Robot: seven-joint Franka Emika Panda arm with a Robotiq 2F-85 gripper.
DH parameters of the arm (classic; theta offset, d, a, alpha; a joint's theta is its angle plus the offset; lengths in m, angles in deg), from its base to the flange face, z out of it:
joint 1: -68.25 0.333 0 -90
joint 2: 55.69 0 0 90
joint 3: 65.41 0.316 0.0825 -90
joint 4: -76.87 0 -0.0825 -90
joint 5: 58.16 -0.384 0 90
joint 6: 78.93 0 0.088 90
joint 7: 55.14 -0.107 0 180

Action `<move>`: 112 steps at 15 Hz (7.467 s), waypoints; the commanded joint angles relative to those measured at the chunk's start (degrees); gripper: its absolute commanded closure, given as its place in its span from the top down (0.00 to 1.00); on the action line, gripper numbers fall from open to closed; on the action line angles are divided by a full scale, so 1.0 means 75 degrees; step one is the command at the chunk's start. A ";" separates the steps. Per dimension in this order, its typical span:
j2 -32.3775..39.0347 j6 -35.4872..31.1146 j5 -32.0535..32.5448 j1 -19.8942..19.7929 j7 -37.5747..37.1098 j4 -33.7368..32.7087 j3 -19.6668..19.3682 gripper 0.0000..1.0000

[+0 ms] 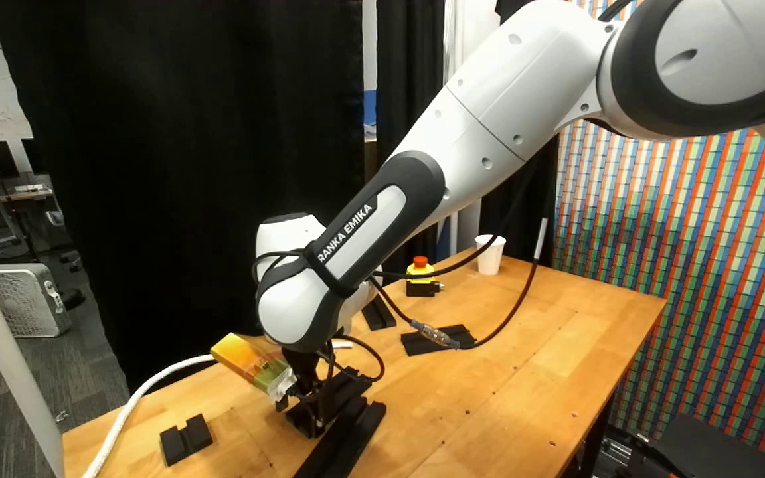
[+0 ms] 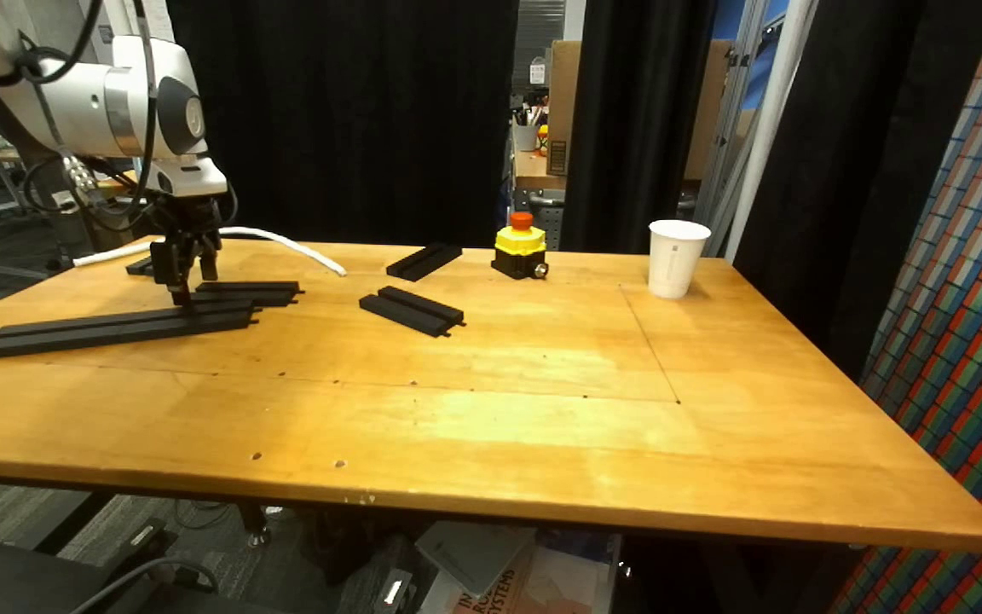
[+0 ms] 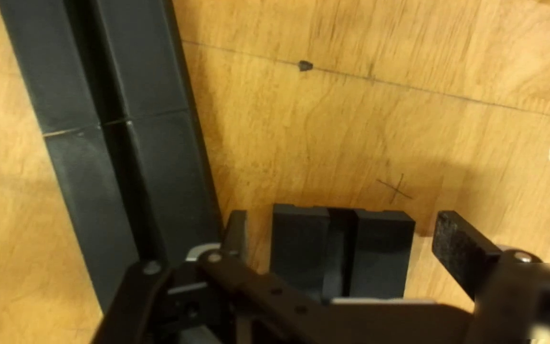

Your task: Connect the black pads together

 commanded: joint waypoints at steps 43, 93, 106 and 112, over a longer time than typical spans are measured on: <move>-0.1750 -0.1131 -0.1610 -0.2200 0.5954 0.2546 -0.0122 0.45; -0.1882 -0.1117 -0.1438 -0.1193 0.4520 0.2837 -0.0196 0.45; -0.1576 -0.1232 -0.1560 -0.1245 0.4676 0.2572 -0.0191 0.45; -0.1522 -0.1197 -0.1523 -0.1194 0.4597 0.2507 -0.0225 0.45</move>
